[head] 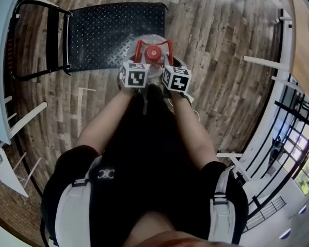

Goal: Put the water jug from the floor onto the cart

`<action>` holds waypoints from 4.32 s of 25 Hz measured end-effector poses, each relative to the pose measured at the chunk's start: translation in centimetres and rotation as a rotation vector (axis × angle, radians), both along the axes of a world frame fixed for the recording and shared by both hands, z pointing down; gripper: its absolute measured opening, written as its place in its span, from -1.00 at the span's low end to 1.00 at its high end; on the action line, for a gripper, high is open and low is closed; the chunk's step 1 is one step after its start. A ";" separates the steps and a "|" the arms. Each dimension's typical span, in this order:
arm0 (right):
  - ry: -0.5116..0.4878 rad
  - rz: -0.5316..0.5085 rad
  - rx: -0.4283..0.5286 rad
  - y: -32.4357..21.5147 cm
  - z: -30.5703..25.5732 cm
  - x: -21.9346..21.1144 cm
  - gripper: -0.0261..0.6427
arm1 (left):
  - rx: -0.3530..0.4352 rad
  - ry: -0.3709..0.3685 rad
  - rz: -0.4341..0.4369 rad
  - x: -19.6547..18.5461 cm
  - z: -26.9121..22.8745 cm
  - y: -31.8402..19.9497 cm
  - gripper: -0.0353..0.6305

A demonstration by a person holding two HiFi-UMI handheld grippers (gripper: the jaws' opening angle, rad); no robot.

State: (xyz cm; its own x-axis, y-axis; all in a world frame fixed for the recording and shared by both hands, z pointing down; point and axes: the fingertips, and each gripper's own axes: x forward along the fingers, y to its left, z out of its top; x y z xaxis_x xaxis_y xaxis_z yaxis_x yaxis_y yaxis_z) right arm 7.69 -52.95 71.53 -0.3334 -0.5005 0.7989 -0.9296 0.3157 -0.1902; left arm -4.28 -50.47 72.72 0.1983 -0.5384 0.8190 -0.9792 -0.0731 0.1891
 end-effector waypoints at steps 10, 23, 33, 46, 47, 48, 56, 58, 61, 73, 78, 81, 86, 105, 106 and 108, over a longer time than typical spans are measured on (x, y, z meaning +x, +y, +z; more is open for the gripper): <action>-0.021 -0.025 -0.081 -1.6 3.7 0.4 -0.72 | -0.030 -0.045 0.008 0.1 3.9 -1.7 -0.79; 0.019 -0.045 -0.117 -2.7 7.1 -0.1 -0.72 | -0.086 -0.013 -0.012 -0.3 7.1 -2.5 -0.75; 0.004 -0.042 -0.113 -2.8 7.7 -0.1 -0.72 | -0.121 -0.042 -0.014 -1.4 8.2 -1.7 -0.63; 0.072 -0.033 -0.115 -1.1 8.0 1.4 -0.69 | -0.121 -0.060 0.011 -1.4 7.3 -1.4 -0.41; 0.069 -0.034 -0.116 -1.0 8.0 1.5 -0.68 | -0.119 -0.064 0.010 -1.4 7.1 -1.3 -0.41; 0.067 -0.034 -0.117 -1.0 8.0 1.5 -0.67 | -0.116 -0.067 0.009 -1.5 6.9 -1.2 -0.41; 0.094 -0.037 -0.045 -0.7 5.9 2.0 -0.33 | -0.062 -0.089 0.002 -1.4 3.7 -0.1 -0.54; 0.100 -0.034 -0.003 -1.3 4.8 1.9 -0.27 | -0.031 -0.098 -0.004 -1.5 2.5 -0.6 -0.60; 0.091 -0.012 0.046 -1.5 2.6 2.6 -0.27 | 0.009 -0.120 0.001 -1.1 0.4 -0.8 -0.70; -0.044 -0.067 0.223 -3.6 -6.7 -0.9 -0.88 | 0.136 -0.134 -0.149 -4.1 -7.6 -3.1 -0.89; -0.053 -0.069 0.282 -4.8 -9.4 -1.2 -0.88 | 0.207 -0.156 -0.122 -3.9 -10.5 -4.0 -0.89; -0.079 -0.061 0.318 -5.2 -11.1 -1.4 -0.88 | 0.245 -0.162 -0.109 -3.8 -12.5 -4.3 -0.89; -0.154 -0.013 0.376 -5.7 -15.0 -1.3 -0.88 | 0.302 -0.125 -0.101 -3.3 -16.4 -5.0 -0.89; -0.198 0.024 0.405 -6.0 -18.7 1.0 -0.89 | 0.400 -0.154 -0.050 -1.4 -19.7 -5.2 -0.89; -0.197 0.019 0.408 -5.9 -18.7 0.9 -0.89 | 0.397 -0.147 -0.050 -1.4 -19.6 -5.3 -0.89; -0.188 0.011 0.421 -5.9 -18.6 0.9 -0.89 | 0.389 -0.137 -0.045 -1.3 -19.4 -5.3 -0.89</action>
